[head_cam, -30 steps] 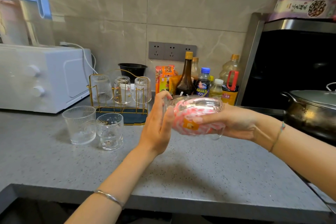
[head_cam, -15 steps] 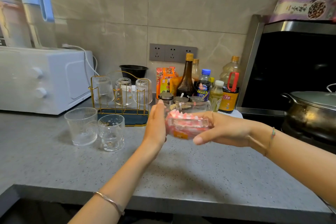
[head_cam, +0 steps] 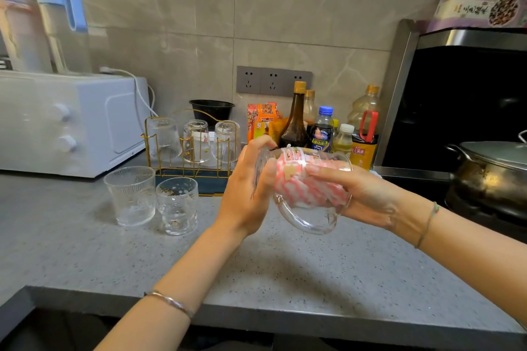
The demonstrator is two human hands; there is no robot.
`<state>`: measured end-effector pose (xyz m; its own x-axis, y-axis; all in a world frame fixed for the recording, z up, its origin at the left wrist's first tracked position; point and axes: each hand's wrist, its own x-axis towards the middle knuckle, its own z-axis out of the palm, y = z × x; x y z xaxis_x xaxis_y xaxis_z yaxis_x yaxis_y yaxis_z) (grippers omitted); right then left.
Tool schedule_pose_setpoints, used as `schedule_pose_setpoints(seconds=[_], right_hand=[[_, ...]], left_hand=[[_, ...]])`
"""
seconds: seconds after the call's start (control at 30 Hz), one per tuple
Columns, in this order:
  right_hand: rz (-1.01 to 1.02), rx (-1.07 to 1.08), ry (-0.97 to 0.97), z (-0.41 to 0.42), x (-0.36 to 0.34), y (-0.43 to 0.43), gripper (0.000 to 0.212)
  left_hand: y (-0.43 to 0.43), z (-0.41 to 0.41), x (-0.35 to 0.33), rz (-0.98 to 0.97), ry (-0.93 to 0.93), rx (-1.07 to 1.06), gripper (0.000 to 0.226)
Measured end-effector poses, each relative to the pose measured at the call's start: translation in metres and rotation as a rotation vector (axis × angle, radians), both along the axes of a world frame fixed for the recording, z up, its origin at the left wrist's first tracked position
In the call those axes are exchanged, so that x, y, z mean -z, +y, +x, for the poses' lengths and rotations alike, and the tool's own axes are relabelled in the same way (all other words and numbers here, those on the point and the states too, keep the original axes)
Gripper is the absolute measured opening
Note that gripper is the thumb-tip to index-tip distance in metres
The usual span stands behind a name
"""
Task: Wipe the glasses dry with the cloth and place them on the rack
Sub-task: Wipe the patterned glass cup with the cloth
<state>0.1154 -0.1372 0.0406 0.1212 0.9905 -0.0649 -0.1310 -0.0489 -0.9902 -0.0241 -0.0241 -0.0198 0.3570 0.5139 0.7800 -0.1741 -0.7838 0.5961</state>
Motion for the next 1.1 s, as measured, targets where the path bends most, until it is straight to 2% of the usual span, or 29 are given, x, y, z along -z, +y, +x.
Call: schedule_pose_setpoints(seconds=[0.13, 0.23, 0.3, 0.4, 0.47, 0.57, 0.63, 0.73, 0.83, 0.9, 1.0, 1.07, 1.1], right_hand=[[0.074, 0.038, -0.057, 0.003, 0.001, 0.002, 0.027], [0.142, 0.024, -0.292, 0.01, 0.0, 0.002, 0.03], [0.135, 0.003, -0.471, 0.009, -0.001, 0.001, 0.03], [0.109, -0.032, -0.516, 0.006, 0.001, 0.0, 0.032], [0.093, -0.064, -0.473, 0.004, 0.002, -0.001, 0.034], [0.046, -0.076, -0.3, 0.002, 0.0, -0.003, 0.032], [0.023, -0.045, -0.214, 0.003, -0.002, -0.005, 0.026], [-0.017, -0.052, -0.185, 0.004, -0.01, -0.009, 0.018], [-0.033, -0.085, -0.223, 0.008, -0.014, -0.01, 0.015], [-0.028, -0.075, -0.248, 0.01, -0.015, -0.008, 0.015], [-0.021, -0.044, -0.259, 0.018, -0.017, -0.005, 0.022], [-0.019, -0.037, -0.308, 0.024, -0.019, -0.004, 0.027], [-0.023, -0.037, -0.351, 0.027, -0.019, -0.004, 0.03]], left_hand=[[0.002, 0.002, -0.001, -0.177, 0.181, 0.075, 0.071], [-0.006, 0.001, -0.008, -0.52, 0.324, 0.185, 0.083], [-0.01, 0.001, -0.014, -0.759, 0.32, 0.281, 0.079], [-0.012, 0.008, -0.011, -0.893, 0.222, 0.275, 0.07], [-0.013, 0.012, -0.005, -0.85, 0.091, 0.23, 0.049], [-0.012, 0.013, 0.005, -0.489, -0.038, 0.119, 0.024], [-0.013, 0.009, 0.008, -0.223, -0.045, 0.068, 0.022], [-0.009, 0.001, 0.013, 0.155, -0.021, 0.006, 0.029], [0.003, 0.003, 0.017, 0.368, -0.024, 0.004, 0.039], [0.003, 0.004, 0.022, 0.403, -0.024, -0.004, 0.047], [0.001, 0.006, 0.022, 0.288, 0.081, 0.02, 0.055], [-0.003, 0.009, 0.014, 0.064, 0.15, 0.07, 0.072], [-0.003, 0.011, 0.007, -0.147, 0.125, 0.12, 0.084]])
